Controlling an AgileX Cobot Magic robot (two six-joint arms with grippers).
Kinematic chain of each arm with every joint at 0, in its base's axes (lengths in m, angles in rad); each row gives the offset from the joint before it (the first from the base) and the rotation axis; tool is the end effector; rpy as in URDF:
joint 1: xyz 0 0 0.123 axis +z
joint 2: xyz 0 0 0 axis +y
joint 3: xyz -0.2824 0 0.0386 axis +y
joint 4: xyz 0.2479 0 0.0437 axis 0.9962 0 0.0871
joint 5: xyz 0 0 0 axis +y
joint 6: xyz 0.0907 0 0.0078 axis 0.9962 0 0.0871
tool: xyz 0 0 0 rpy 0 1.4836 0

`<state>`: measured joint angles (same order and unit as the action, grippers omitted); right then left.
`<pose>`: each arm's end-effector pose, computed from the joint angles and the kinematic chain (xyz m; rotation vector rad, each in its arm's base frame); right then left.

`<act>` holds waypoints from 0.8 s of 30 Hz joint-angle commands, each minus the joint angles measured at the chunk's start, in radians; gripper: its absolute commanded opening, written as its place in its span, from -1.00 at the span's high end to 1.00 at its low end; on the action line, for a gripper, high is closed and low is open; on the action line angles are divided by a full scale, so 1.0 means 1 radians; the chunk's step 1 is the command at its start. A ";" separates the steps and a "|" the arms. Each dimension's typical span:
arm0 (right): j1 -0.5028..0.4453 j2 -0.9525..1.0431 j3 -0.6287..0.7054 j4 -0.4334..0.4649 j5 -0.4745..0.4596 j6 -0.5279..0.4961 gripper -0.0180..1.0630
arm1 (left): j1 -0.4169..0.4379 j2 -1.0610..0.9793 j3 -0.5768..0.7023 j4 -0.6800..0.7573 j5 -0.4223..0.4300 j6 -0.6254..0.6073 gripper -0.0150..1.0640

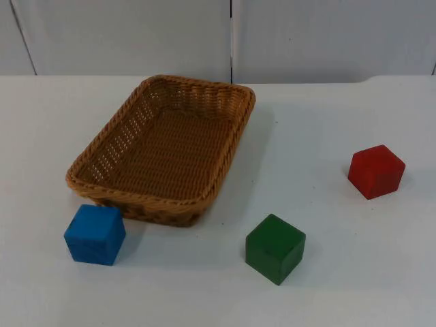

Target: Pick up one cube with each hand and place exactly two cubes into the same basket, leaving the remaining cube outside.

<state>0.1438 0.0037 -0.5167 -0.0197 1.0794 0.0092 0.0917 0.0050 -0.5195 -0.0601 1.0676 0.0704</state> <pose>-0.0067 -0.0026 0.2803 -0.1366 2.0460 0.0717 -0.0062 -0.0054 0.2822 -0.0181 2.0353 0.0300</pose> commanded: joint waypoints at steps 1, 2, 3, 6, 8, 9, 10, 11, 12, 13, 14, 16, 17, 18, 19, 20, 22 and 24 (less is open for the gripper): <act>-0.006 -0.004 0.000 0.003 -0.002 0.000 -0.98 | 0.002 -0.005 0.007 -0.014 -0.011 -0.004 -0.97; -0.006 -0.004 0.000 0.003 -0.002 0.000 -0.98 | 0.002 -0.005 0.007 -0.018 -0.015 -0.004 -0.97; -0.006 -0.004 0.000 0.003 -0.002 0.000 -0.98 | 0.002 -0.005 0.007 -0.018 -0.015 -0.004 -0.97; -0.006 -0.004 0.000 0.003 -0.002 0.000 -0.98 | 0.002 -0.005 0.007 -0.018 -0.014 -0.012 -0.97; -0.006 -0.004 0.000 0.003 -0.002 0.000 -0.98 | 0.002 -0.005 0.007 -0.018 -0.014 -0.012 -0.97; -0.006 -0.004 0.000 0.003 -0.002 0.000 -0.98 | 0.002 -0.005 0.007 -0.018 -0.014 -0.012 -0.97; -0.006 -0.004 0.000 0.003 -0.002 0.000 -0.98 | 0.002 -0.005 0.007 -0.018 -0.014 -0.012 -0.97; -0.006 -0.004 0.000 0.003 0.000 0.000 -0.98 | 0.002 -0.005 0.007 -0.018 -0.014 -0.012 -0.97; -0.006 -0.004 0.000 0.003 0.000 0.000 -0.98 | 0.002 -0.005 0.007 -0.018 -0.014 -0.012 -0.97; -0.006 -0.004 0.000 0.003 0.000 0.000 -0.98 | 0.002 -0.005 0.007 -0.018 -0.014 -0.012 -0.97; -0.006 -0.004 0.000 0.003 0.000 0.000 -0.98 | 0.002 -0.005 0.007 -0.020 -0.014 -0.012 -0.97; -0.006 -0.004 0.000 0.000 0.000 0.000 -0.98 | 0.002 -0.005 0.007 -0.020 -0.014 -0.012 -0.97; -0.006 -0.004 0.000 0.000 0.000 0.000 -0.98 | 0.002 -0.005 0.007 -0.023 -0.014 -0.012 -0.97; -0.006 -0.004 0.000 0.000 0.000 0.000 -0.98 | 0.002 -0.005 0.007 -0.025 -0.014 -0.012 -0.97; -0.006 -0.004 0.000 0.000 0.000 0.000 -0.98 | 0.002 -0.005 0.007 -0.025 -0.014 -0.017 -0.97; -0.006 -0.004 0.000 0.000 0.000 0.000 -0.98 | 0.002 -0.005 0.007 -0.025 -0.014 -0.017 -0.97; -0.006 -0.004 0.000 -0.004 0.000 0.000 -0.98 | 0.002 -0.005 0.007 -0.025 -0.014 -0.032 -0.97; -0.006 -0.004 0.000 -0.011 0.000 0.000 -0.98 | 0.002 -0.005 0.007 -0.025 -0.014 -0.034 -0.97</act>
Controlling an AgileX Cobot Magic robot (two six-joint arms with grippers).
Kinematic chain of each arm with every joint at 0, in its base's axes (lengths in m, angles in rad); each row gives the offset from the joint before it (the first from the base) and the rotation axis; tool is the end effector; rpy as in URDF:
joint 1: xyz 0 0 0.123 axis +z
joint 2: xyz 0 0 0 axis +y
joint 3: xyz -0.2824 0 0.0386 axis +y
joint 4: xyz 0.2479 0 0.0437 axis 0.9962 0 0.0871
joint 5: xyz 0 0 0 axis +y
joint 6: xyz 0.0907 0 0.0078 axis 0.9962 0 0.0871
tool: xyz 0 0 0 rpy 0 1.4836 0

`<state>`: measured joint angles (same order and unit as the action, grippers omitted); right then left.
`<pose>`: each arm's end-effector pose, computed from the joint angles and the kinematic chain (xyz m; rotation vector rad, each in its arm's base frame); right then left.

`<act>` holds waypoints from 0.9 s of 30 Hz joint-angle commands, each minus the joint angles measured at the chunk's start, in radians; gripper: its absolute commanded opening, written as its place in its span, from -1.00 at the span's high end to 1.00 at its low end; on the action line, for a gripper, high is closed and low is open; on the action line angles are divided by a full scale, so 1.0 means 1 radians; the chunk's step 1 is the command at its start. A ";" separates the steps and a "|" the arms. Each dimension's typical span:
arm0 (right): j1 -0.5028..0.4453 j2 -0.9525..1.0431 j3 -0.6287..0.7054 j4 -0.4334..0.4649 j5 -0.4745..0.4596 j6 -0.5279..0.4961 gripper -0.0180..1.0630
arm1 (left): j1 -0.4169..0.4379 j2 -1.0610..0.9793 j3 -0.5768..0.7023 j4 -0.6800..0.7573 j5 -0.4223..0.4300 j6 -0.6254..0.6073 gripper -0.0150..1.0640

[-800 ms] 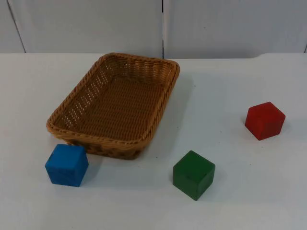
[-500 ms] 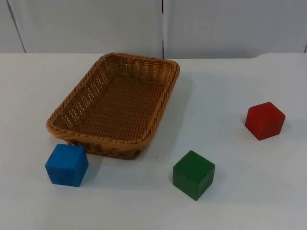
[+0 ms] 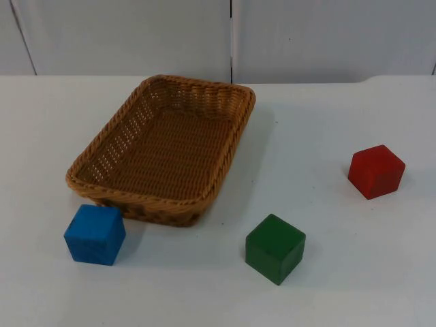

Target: Pick up one cube with each hand and place exactly two cubes into the same basket, leaving the remaining cube outside.

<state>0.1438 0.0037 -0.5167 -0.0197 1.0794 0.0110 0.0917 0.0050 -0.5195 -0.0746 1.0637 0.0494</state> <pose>-0.0067 -0.0026 0.2803 -0.1348 2.0462 0.0728 -0.0060 -0.0065 0.2825 -0.0387 2.0302 -0.0002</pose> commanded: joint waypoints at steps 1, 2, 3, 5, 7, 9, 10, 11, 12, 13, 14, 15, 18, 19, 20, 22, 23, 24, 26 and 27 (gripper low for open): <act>-0.006 -0.004 0.000 -0.011 0.000 -0.002 -0.98 | 0.002 -0.005 0.007 -0.010 -0.010 -0.013 -0.97; -0.006 -0.004 0.000 -0.013 0.000 -0.002 -0.98 | 0.002 -0.005 0.007 -0.010 -0.008 -0.013 -0.97; -0.006 -0.004 0.000 -0.013 0.000 -0.004 -0.98 | 0.002 -0.005 0.007 -0.010 -0.006 -0.013 -0.97; -0.006 -0.004 0.000 -0.013 0.000 -0.004 -0.98 | 0.002 -0.005 0.007 -0.010 -0.004 -0.013 -0.97; -0.006 -0.004 0.000 -0.013 0.000 -0.004 -0.98 | 0.002 -0.005 0.007 -0.010 -0.004 -0.013 -0.97; -0.006 -0.004 0.000 -0.013 0.000 -0.004 -0.98 | 0.002 -0.005 0.007 -0.010 -0.002 -0.013 -0.97; -0.006 -0.004 0.000 -0.013 -0.002 -0.004 -0.98 | 0.002 -0.005 0.007 -0.010 -0.002 -0.013 -0.97; -0.006 -0.004 0.000 -0.013 -0.002 -0.004 -0.98 | 0.002 -0.005 0.007 -0.010 -0.002 -0.013 -0.97; -0.006 -0.004 0.000 -0.013 -0.002 -0.004 -0.98 | 0.002 -0.005 0.007 -0.010 -0.002 -0.013 -0.97; -0.006 -0.004 0.000 -0.013 -0.004 -0.004 -0.98 | 0.002 -0.005 0.007 -0.010 -0.002 -0.013 -0.97; -0.006 -0.004 0.000 -0.013 -0.004 -0.004 -0.98 | 0.002 -0.005 0.007 -0.010 -0.002 -0.013 -0.97; -0.006 -0.004 0.000 -0.013 -0.004 -0.004 -0.98 | 0.002 -0.005 0.007 -0.010 -0.002 -0.013 -0.97; -0.006 -0.004 0.000 -0.013 -0.004 -0.004 -0.98 | 0.002 -0.005 0.007 -0.010 0.002 -0.013 -0.97; -0.006 -0.004 0.000 -0.013 -0.004 -0.004 -0.98 | 0.002 -0.005 0.007 -0.010 0.004 -0.013 -0.97; -0.006 -0.004 0.000 -0.013 -0.004 -0.004 -0.98 | 0.002 -0.005 0.007 -0.010 0.007 -0.013 -0.97; -0.006 -0.004 0.000 -0.013 -0.004 -0.004 -0.98 | 0.002 -0.005 0.007 -0.010 0.007 -0.013 -0.97; -0.006 -0.004 0.000 -0.013 -0.004 -0.004 -0.98 | 0.002 -0.005 0.007 -0.010 0.007 -0.013 -0.97; -0.006 -0.004 0.000 -0.013 -0.004 -0.004 -0.98 | 0.002 -0.005 0.007 -0.010 0.009 -0.013 -0.97; -0.006 -0.004 0.000 -0.013 -0.002 -0.019 -0.98 | 0.002 -0.005 0.007 -0.010 0.012 -0.013 -0.97; -0.006 -0.004 0.000 -0.013 -0.002 -0.030 -0.98 | 0.002 -0.005 0.007 -0.010 0.012 -0.013 -0.97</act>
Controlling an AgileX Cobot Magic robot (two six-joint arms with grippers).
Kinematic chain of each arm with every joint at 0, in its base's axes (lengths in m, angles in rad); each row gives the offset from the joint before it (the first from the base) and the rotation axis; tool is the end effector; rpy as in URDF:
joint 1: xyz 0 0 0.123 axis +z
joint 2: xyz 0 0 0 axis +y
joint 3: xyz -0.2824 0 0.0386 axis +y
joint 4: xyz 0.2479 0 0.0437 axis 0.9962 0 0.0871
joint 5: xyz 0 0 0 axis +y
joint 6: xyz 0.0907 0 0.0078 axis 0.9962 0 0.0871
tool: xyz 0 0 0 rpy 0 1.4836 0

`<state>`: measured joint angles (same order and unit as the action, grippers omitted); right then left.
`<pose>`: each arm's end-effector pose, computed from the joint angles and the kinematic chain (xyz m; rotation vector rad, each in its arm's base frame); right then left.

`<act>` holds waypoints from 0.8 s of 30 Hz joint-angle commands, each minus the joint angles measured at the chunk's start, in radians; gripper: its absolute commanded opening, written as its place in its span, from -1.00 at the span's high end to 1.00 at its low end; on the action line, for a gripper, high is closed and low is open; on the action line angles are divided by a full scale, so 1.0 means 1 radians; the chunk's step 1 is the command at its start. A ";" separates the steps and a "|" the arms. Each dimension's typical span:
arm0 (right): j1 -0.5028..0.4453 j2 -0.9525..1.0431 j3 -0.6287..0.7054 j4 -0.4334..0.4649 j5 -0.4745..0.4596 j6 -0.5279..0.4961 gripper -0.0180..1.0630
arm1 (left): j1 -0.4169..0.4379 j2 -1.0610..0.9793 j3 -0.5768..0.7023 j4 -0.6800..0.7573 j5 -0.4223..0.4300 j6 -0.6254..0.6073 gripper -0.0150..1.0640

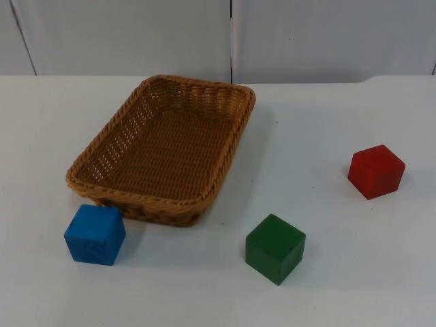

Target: Pick up one cube with each hand and place exactly two cubes into the same basket, leaving the remaining cube outside.

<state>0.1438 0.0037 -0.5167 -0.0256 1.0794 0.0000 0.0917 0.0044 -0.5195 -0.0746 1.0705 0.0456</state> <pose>-0.0066 -0.0030 0.2803 -0.1456 2.0451 0.0589 -0.0064 -0.0066 0.2820 -0.0424 2.0363 -0.0030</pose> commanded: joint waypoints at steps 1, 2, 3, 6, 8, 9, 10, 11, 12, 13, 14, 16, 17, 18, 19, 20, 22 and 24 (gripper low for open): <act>-0.006 -0.004 0.000 -0.007 -0.002 -0.019 -0.98 | 0.002 -0.004 0.007 -0.010 0.005 -0.009 -0.97; -0.006 -0.004 0.000 -0.007 -0.002 -0.019 -0.98 | 0.002 -0.004 0.007 -0.010 0.005 -0.009 -0.97; -0.006 -0.004 0.000 -0.007 -0.002 -0.019 -0.98 | 0.002 -0.004 0.007 -0.010 0.005 -0.009 -0.97; -0.006 0.012 0.000 0.002 -0.004 -0.019 -0.98 | 0.002 -0.004 0.007 -0.010 0.013 -0.009 -0.97; -0.006 0.048 0.000 0.002 -0.004 -0.019 -0.98 | 0.002 -0.004 0.007 -0.013 0.015 -0.009 -0.97; -0.006 0.068 -0.002 0.002 -0.006 -0.019 -0.98 | 0.002 -0.004 0.007 -0.013 0.015 -0.009 -0.97; -0.006 0.085 -0.004 0.002 -0.006 -0.019 -0.98 | 0.002 -0.004 0.007 -0.014 0.015 -0.009 -0.97; -0.006 0.085 -0.004 0.002 -0.006 -0.019 -0.98 | 0.002 -0.004 0.007 -0.014 0.015 -0.009 -0.97; -0.006 0.111 -0.004 0.002 -0.008 -0.019 -0.98 | 0.002 -0.004 0.007 -0.014 0.015 -0.009 -0.97; -0.006 0.134 -0.004 0.002 -0.008 -0.019 -0.98 | 0.002 -0.004 0.007 -0.014 0.015 -0.009 -0.97; -0.006 0.151 -0.004 0.002 -0.008 -0.019 -0.98 | 0.002 -0.004 0.007 -0.014 0.015 -0.009 -0.97; -0.006 0.167 -0.004 0.002 -0.008 -0.019 -0.98 | 0.002 -0.004 0.007 -0.014 0.017 -0.009 -0.97; -0.006 0.179 -0.004 0.002 -0.008 -0.019 -0.98 | 0.002 -0.004 0.007 -0.016 0.017 -0.009 -0.97; -0.006 0.202 -0.004 0.002 -0.008 -0.019 -0.98 | 0.002 -0.004 0.007 -0.018 0.021 -0.009 -0.97; -0.006 0.212 -0.004 0.002 -0.008 -0.019 -0.98 | 0.002 0.005 0.007 -0.020 0.023 -0.009 -0.97; -0.006 0.219 -0.006 0.004 -0.010 -0.019 -0.98 | 0.002 0.020 0.007 -0.020 0.023 -0.009 -0.97; -0.006 0.225 -0.011 0.004 -0.012 -0.019 -0.98 | 0.002 0.033 0.007 -0.020 0.023 -0.009 -0.97; -0.006 0.234 -0.022 0.004 -0.021 -0.019 -0.98 | 0.002 0.049 0.007 -0.022 0.023 -0.009 -0.97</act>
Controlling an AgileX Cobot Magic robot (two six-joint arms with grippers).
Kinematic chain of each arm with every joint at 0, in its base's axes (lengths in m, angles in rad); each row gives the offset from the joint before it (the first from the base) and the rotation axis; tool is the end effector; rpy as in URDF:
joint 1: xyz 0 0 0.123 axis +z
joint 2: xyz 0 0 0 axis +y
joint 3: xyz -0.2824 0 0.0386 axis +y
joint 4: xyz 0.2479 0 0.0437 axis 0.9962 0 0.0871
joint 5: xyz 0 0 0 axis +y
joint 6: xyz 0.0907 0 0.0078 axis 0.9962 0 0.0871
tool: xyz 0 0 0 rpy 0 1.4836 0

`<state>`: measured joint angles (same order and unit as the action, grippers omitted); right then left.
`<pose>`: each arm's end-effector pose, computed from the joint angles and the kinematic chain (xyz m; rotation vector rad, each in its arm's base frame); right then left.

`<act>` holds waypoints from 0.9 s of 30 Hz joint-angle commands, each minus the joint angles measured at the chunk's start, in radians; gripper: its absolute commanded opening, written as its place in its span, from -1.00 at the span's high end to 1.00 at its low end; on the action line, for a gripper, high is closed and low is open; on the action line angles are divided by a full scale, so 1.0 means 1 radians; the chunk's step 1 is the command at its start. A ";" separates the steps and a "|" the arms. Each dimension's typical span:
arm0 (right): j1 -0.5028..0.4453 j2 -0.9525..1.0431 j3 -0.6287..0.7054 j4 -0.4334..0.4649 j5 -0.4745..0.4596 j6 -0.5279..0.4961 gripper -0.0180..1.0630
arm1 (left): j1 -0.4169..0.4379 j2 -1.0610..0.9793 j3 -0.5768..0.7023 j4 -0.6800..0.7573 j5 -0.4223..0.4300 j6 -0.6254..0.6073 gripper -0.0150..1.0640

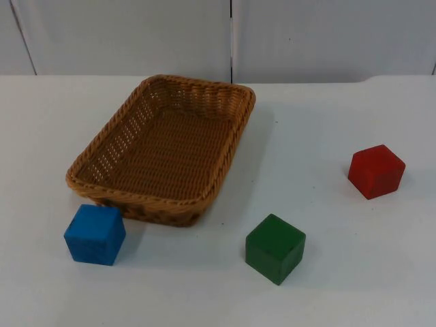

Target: Pick up one cube with each hand and place exactly two cubes into the same basket, leaving the remaining cube outside.

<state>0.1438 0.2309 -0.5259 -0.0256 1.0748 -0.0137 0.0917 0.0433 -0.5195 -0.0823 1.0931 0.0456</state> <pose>0.0284 0.0020 0.2809 -0.1799 2.2562 0.0372 -0.0012 -0.0068 0.2804 -0.0441 2.0971 -0.0167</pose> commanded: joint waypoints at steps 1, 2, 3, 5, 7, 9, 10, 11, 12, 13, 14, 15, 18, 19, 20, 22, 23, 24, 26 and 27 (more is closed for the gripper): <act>-0.006 0.009 -0.018 0.004 -0.025 -0.006 -0.98 | 0.002 0.018 0.007 -0.014 0.001 -0.009 -0.97; -0.006 0.010 -0.026 0.004 -0.034 -0.006 -0.98 | 0.002 0.026 0.007 -0.014 0.001 -0.009 -0.97; -0.006 0.010 -0.026 0.004 -0.034 -0.006 -0.98 | 0.002 0.026 0.007 -0.014 0.001 -0.009 -0.97; -0.006 0.011 -0.040 0.014 -0.057 -0.006 -0.98 | 0.002 0.042 0.007 -0.014 0.001 -0.009 -0.97; -0.006 0.020 -0.050 0.031 -0.085 -0.006 -0.98 | 0.002 0.064 0.007 -0.033 0.001 -0.009 -0.97; -0.006 0.032 -0.059 0.033 -0.095 -0.006 -0.98 | 0.002 0.075 0.007 -0.044 0.001 -0.009 -0.97; -0.006 0.044 -0.065 0.035 -0.099 -0.006 -0.98 | 0.002 0.090 0.007 -0.050 0.001 -0.009 -0.97; -0.006 0.065 -0.080 0.035 -0.103 -0.006 -0.98 | 0.002 0.107 0.007 -0.060 0.001 -0.009 -0.97; -0.006 0.083 -0.090 0.035 -0.106 -0.006 -0.98 | 0.002 0.125 0.005 -0.070 0.001 -0.009 -0.97; -0.006 0.106 -0.102 0.035 -0.119 -0.006 -0.98 | 0.002 0.139 0.003 -0.081 0.001 -0.009 -0.97; -0.006 0.106 -0.102 0.035 -0.119 -0.006 -0.98 | 0.002 0.139 0.003 -0.081 0.001 -0.009 -0.97; -0.006 0.131 -0.112 0.035 -0.130 -0.006 -0.98 | 0.002 0.155 -0.003 -0.091 0.001 -0.006 -0.97; -0.006 0.225 -0.144 0.035 -0.167 -0.006 -0.98 | 0.002 0.198 -0.038 -0.106 -0.006 0.001 -0.97; -0.006 0.225 -0.144 0.035 -0.167 -0.006 -0.98 | 0.002 0.198 -0.038 -0.106 -0.006 0.001 -0.97; -0.006 0.263 -0.159 0.035 -0.175 -0.006 -0.98 | 0.002 0.208 -0.051 -0.106 -0.009 0.006 -0.97; -0.006 0.323 -0.186 0.035 -0.195 -0.006 -0.98 | 0.002 0.221 -0.075 -0.106 -0.009 0.016 -0.97; -0.006 0.350 -0.198 0.035 -0.200 -0.006 -0.98 | 0.002 0.226 -0.088 -0.106 -0.009 0.022 -0.97; -0.006 0.382 -0.214 0.035 -0.205 -0.006 -0.98 | 0.002 0.228 -0.100 -0.106 -0.009 0.024 -0.97; -0.006 0.408 -0.230 0.035 -0.208 -0.006 -0.98 | 0.002 0.230 -0.110 -0.106 -0.009 0.024 -0.97; -0.006 0.445 -0.248 0.035 -0.208 -0.006 -0.98 | 0.002 0.232 -0.120 -0.109 -0.009 0.024 -0.97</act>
<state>0.1438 0.6481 -0.7540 0.0071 0.8872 -0.0175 0.0917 0.2685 -0.6245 -0.1789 1.0931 0.0655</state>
